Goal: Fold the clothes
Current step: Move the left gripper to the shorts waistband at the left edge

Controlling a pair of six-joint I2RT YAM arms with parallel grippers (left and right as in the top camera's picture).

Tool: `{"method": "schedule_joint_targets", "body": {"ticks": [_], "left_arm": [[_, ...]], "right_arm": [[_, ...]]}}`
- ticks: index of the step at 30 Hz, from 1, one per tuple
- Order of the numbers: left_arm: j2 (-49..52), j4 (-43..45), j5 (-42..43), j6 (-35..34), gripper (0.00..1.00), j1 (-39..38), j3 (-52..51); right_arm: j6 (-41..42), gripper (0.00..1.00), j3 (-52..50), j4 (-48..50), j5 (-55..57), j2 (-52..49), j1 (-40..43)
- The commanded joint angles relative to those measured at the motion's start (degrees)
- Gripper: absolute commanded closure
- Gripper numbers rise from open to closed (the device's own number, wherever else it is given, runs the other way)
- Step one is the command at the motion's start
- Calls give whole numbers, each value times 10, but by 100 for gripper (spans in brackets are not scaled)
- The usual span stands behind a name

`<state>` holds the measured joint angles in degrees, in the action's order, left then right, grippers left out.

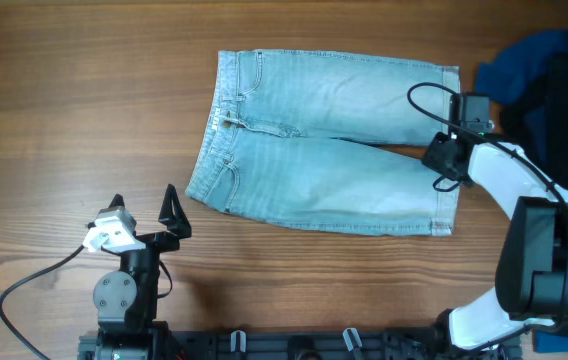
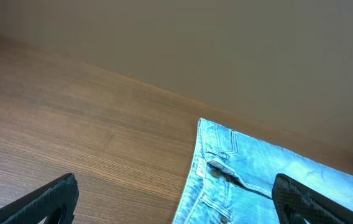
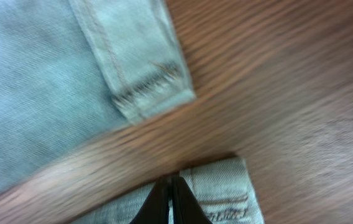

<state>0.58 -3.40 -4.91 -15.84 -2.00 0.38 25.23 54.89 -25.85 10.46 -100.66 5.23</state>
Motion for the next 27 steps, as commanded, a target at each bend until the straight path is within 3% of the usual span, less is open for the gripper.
{"method": "schedule_joint_targets", "body": {"ticks": [1, 6, 7, 8, 10, 11, 14, 19, 21, 27], "left_arm": [[-2, -3, -9, -9, 0, -4, 0], [-2, -3, -9, -9, 0, -4, 0], [-2, -3, -9, -9, 0, -4, 0], [-2, -3, -9, -9, 0, -4, 0], [-2, 4, -9, -9, 0, -4, 0], [-2, 11, -9, -9, 0, -4, 0], [-2, 63, -1, -16, 0, -4, 0], [-2, 156, 124, -11, 0, -4, 7], [0, 132, 169, -13, 1, -4, 43], [108, 34, 167, 10, 0, -4, 238]], "right_arm": [[-70, 96, 51, -36, 2, -1, 22], [-72, 93, 148, -122, -75, 58, 22], [-72, 85, 162, -132, -85, 74, 22], [-72, 62, 170, -137, -99, 91, 22], [-72, 32, 174, -141, -121, 126, 22], [-72, 23, 174, -143, -123, 138, 22], [-73, 10, 174, -170, -122, 173, 22], [-73, 1, 174, -223, -122, 176, 22], [-73, 1, 174, -226, -122, 176, 22], [-72, 0, 174, -216, -118, 175, 22]]}}
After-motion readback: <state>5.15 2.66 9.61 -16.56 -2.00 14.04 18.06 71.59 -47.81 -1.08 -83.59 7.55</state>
